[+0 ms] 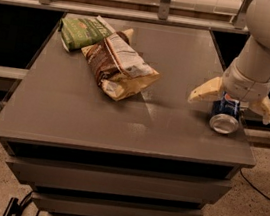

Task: Place pepsi can upright

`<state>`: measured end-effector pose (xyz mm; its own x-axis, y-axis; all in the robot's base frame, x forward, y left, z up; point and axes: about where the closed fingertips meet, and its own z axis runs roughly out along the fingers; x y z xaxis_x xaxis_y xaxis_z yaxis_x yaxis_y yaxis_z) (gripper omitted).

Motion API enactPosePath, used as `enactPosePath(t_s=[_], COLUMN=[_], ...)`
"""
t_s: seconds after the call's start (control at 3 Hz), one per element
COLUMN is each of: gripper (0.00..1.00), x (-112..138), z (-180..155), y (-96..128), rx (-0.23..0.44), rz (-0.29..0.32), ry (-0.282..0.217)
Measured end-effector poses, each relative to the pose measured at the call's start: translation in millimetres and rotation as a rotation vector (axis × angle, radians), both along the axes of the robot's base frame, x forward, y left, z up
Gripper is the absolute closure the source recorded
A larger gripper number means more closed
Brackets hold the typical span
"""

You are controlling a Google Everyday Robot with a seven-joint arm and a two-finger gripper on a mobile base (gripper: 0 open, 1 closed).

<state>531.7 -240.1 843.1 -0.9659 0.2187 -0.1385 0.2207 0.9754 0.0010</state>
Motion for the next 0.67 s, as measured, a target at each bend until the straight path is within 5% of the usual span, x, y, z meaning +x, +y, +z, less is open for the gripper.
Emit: enactPosePath(t_s=[0.67], gripper=[0.05], x=[4.0], z=[-5.0], y=[7.9], rx=[-0.007], rz=[-0.005], ry=[0.021])
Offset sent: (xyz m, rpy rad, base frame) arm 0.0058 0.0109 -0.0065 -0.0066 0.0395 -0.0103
